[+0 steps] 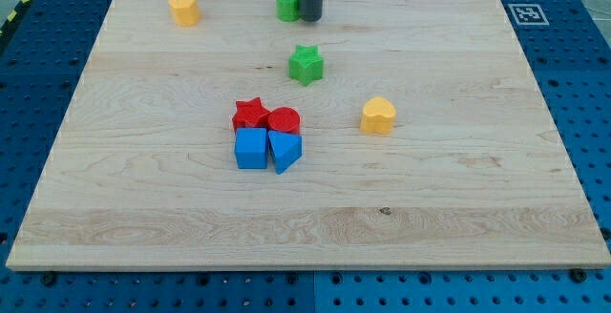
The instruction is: Move the green star to the top left of the yellow heart
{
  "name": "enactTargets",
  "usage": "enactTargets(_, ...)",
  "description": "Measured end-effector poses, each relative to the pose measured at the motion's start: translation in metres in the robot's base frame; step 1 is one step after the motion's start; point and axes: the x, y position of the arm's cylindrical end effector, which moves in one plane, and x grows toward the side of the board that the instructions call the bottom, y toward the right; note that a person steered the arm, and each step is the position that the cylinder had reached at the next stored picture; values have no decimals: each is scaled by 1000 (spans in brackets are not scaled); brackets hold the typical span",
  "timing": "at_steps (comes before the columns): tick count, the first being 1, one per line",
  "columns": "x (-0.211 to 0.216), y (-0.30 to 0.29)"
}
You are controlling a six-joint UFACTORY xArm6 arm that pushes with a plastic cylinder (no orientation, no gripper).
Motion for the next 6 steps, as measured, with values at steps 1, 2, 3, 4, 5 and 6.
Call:
enactTargets(1,30,-3)
enactTargets(2,36,-9)
enactTargets(3,50,-22)
enactTargets(4,56,-40)
enactTargets(5,83,-10)
enactTargets(6,106,6)
